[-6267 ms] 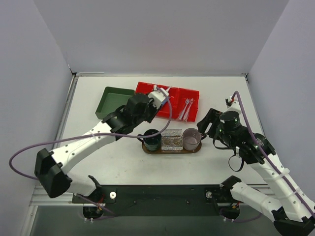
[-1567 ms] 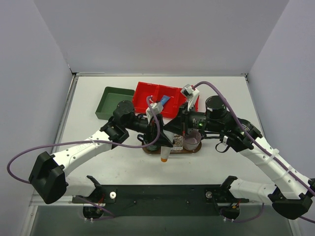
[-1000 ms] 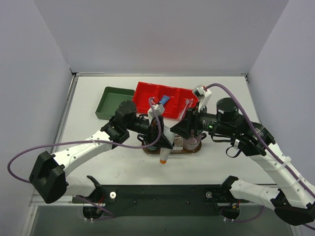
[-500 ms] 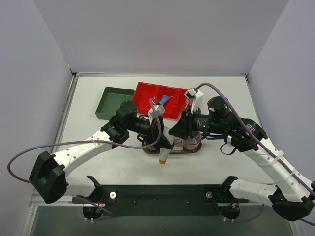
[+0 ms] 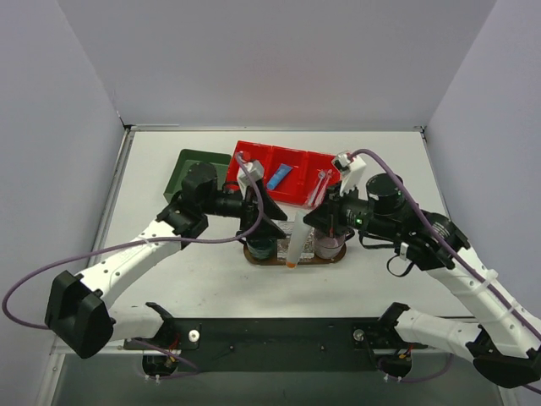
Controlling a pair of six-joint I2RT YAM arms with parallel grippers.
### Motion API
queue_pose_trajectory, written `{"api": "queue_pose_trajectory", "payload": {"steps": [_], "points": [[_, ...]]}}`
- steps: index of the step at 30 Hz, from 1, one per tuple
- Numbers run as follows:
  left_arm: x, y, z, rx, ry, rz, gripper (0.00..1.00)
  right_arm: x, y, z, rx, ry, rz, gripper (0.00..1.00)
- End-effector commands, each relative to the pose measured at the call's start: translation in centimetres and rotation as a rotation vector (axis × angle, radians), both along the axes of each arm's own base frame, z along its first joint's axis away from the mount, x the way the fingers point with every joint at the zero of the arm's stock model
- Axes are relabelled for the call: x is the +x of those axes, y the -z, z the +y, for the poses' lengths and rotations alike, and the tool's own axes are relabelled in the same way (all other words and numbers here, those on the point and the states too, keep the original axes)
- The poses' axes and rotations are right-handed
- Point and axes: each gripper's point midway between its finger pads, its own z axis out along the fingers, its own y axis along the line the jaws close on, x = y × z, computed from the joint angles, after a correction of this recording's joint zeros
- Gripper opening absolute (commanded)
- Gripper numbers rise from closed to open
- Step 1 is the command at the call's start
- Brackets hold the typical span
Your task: Prepare toiletry sets of a toothbrush and toothpaste on the tray
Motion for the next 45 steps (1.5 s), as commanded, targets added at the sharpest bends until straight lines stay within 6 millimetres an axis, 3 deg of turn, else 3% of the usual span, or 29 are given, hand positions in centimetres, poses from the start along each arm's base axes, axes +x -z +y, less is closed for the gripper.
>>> {"api": "queue_pose_trajectory", "payload": {"steps": [1, 5, 10, 13, 25, 45], "points": [[4.4, -4.1, 3.1, -0.059, -0.234, -0.161, 0.77, 2.0, -1.8, -3.7, -0.02, 0.191, -0.17, 0.0], [8.2, -4.6, 6.4, -0.039, -0.461, -0.2, 0.81, 3.2, -1.2, -5.6, -0.084, 0.281, -0.237, 0.0], [13.5, -1.8, 9.8, 0.116, -0.794, -0.168, 0.82, 4.4, -0.4, -5.4, -0.134, 0.314, -0.331, 0.0], [14.3, -1.0, 10.7, 0.154, -0.859, -0.17, 0.81, 4.8, 0.2, -4.7, -0.148, 0.318, -0.365, 0.0], [14.6, -0.7, 10.9, 0.169, -0.872, -0.179, 0.81, 6.8, 1.2, -2.7, -0.155, 0.356, -0.463, 0.0], [14.5, -0.4, 10.7, 0.171, -0.859, -0.178, 0.82, 7.9, 3.2, -2.4, -0.185, 0.388, -0.474, 0.0]]}}
